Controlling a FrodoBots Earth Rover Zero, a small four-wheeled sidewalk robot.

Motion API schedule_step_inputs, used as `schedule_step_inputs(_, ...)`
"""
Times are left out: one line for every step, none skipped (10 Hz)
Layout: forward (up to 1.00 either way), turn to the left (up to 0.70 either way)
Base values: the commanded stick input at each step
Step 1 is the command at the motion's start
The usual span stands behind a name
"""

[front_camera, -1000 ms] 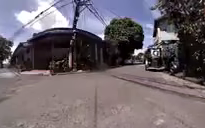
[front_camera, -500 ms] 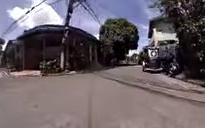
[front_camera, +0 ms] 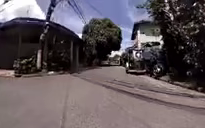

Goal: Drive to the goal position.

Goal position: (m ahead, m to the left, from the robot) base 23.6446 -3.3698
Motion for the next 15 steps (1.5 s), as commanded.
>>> schedule_step_inputs(0.85,0.0)
schedule_step_inputs(0.85,0.0)
schedule_step_inputs(0.85,0.0)
schedule_step_inputs(0.85,0.0)
schedule_step_inputs(0.85,0.0)
schedule_step_inputs(0.85,0.0)
schedule_step_inputs(0.85,0.0)
schedule_step_inputs(0.85,0.0)
schedule_step_inputs(0.85,0.0)
schedule_step_inputs(0.85,0.0)
schedule_step_inputs(0.85,0.0)
schedule_step_inputs(0.85,0.0)
schedule_step_inputs(0.85,0.0)
schedule_step_inputs(0.85,0.0)
schedule_step_inputs(0.85,0.0)
